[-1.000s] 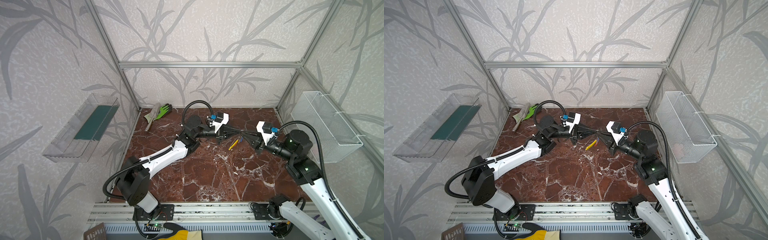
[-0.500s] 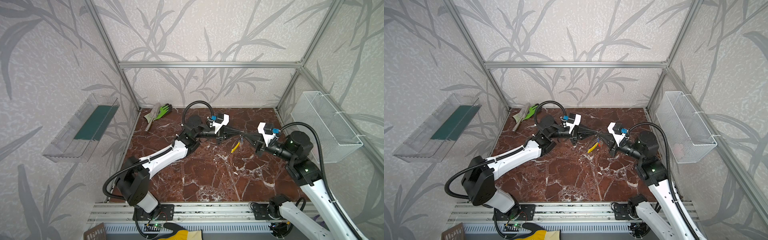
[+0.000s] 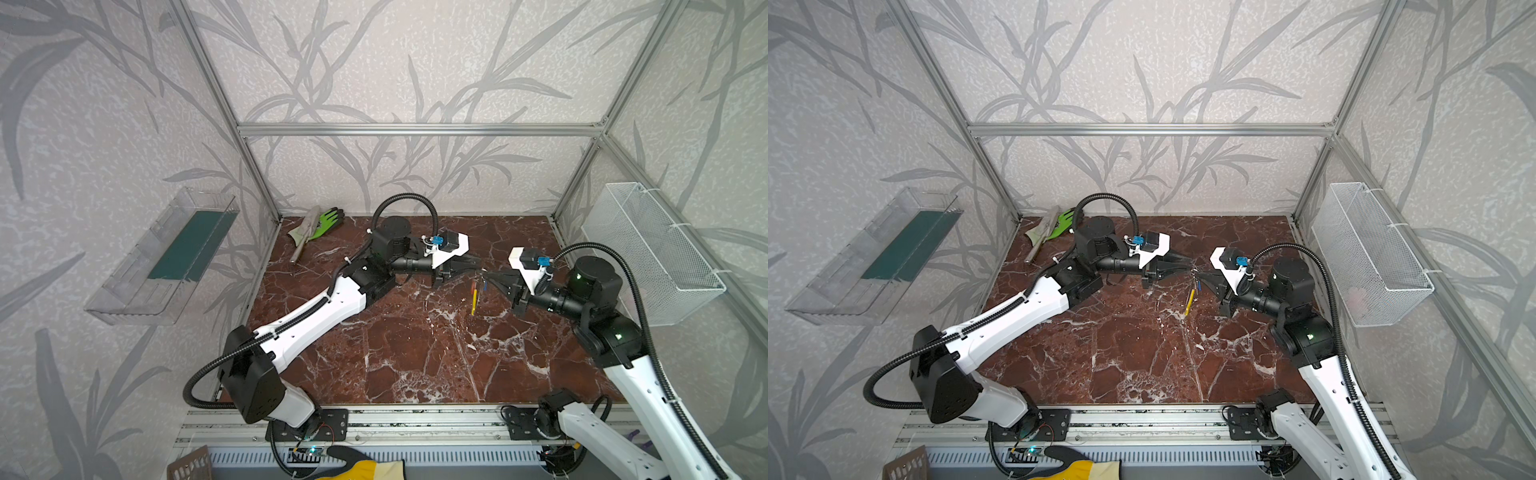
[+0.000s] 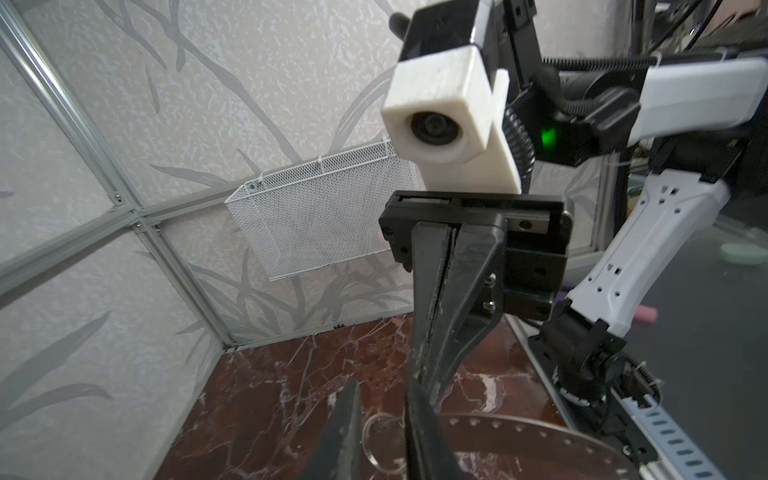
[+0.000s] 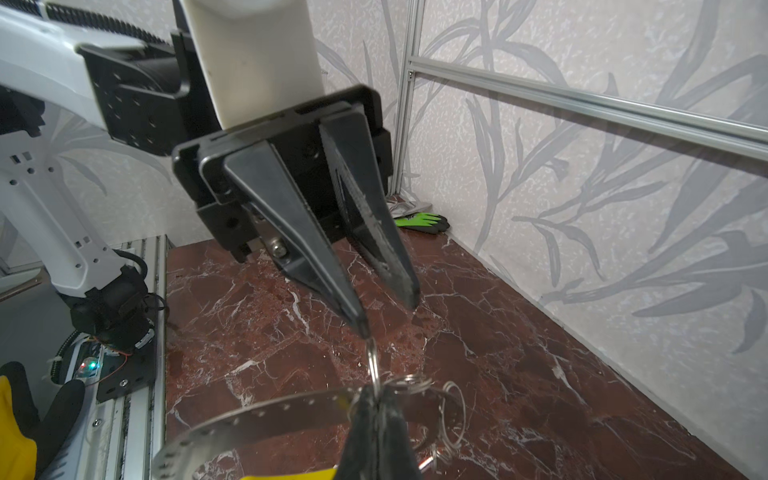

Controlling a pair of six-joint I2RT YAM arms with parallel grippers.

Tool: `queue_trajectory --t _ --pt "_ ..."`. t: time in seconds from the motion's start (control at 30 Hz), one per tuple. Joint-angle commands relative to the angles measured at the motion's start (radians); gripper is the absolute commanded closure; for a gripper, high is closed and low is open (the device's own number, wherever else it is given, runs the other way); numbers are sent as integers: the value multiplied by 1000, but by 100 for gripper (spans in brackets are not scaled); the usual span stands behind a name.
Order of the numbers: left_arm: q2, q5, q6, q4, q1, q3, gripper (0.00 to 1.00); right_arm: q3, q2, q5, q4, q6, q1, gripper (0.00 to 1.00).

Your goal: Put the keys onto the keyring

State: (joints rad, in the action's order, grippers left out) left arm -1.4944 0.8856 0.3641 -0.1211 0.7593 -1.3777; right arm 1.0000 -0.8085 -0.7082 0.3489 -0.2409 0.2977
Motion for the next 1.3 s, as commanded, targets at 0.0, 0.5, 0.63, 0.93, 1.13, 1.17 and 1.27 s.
queue_trajectory --t 0.0,0.5,0.63,0.93,1.13,1.17,1.27 --pt "27 -87 269 294 29 -75 77 53 -10 -14 96 -49 -5 100" --pt "-46 -235 468 578 97 -242 76 89 -39 -27 181 -104 -5 100" --pt "-64 -253 478 595 104 -261 76 90 -38 -36 182 -107 -5 100" --pt "-87 -237 483 602 113 -285 94 87 -43 -42 180 -114 -5 100" --pt "-80 -211 442 550 113 -256 100 69 -32 22 159 -114 -5 83" --pt "-74 -211 421 522 107 -240 100 62 -23 47 152 -115 -5 76" --pt "-50 -194 324 395 84 -181 100 20 30 150 128 -112 -5 63"
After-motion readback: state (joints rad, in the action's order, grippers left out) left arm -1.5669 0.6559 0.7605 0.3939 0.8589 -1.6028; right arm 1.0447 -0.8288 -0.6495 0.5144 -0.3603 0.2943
